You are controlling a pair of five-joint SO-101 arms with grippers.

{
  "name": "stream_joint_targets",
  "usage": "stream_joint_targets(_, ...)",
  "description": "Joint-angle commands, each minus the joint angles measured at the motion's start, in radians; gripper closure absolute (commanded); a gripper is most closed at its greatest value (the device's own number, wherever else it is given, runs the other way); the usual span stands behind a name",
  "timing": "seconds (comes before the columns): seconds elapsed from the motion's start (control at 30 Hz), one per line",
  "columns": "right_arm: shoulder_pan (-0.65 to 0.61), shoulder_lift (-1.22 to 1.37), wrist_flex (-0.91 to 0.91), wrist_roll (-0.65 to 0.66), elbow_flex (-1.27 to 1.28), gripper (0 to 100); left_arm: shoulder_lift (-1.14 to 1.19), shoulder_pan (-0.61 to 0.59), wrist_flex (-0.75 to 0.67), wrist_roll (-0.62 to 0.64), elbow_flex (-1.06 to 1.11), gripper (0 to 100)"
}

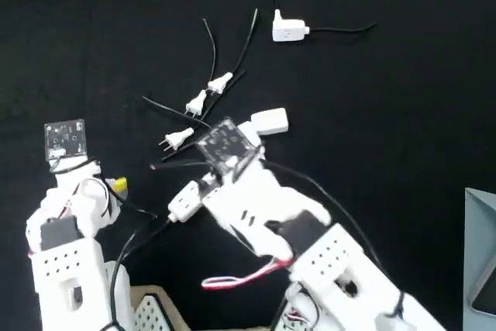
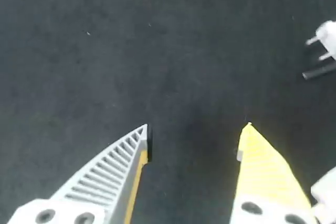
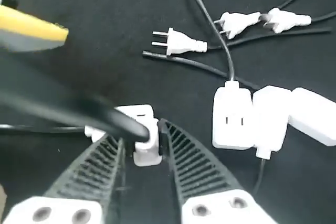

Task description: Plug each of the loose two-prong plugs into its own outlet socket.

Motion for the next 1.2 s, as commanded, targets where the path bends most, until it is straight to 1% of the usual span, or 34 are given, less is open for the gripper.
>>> stream_joint_targets(0.0, -0.021, 0.185, -0.051, -0.006, -0.139, 98.6, -0.060, -0.010, -0.035, 0.046, 0.007, 73)
stream_joint_targets(0.13, -0.021, 0.367, -0.068, -0.005, -0.237, 98.6, -0.089, -0.012, -0.037, 0.044, 0.028, 73)
stream_joint_targets(0.27, -0.026, 0.481, -0.084, -0.003, -0.288, 98.6, -0.104, -0.012, -0.035, 0.044, 0.033, 73)
stream_joint_targets(0.4, -0.026, 0.553, -0.227, -0.003, -0.234, 98.6, -0.104, -0.012, -0.035, 0.044, 0.033, 73)
stream_joint_targets(0.53, -0.026, 0.565, -0.322, -0.003, -0.168, 98.6, -0.104, -0.012, -0.035, 0.043, 0.033, 73)
stream_joint_targets(0.77, -0.028, 0.542, -0.322, -0.011, -0.124, 98.7, -0.104, -0.012, -0.035, 0.043, 0.035, 73)
stream_joint_targets(1.17, -0.028, 0.542, -0.304, -0.012, -0.125, 98.7, -0.104, -0.010, -0.041, 0.043, 0.045, 73)
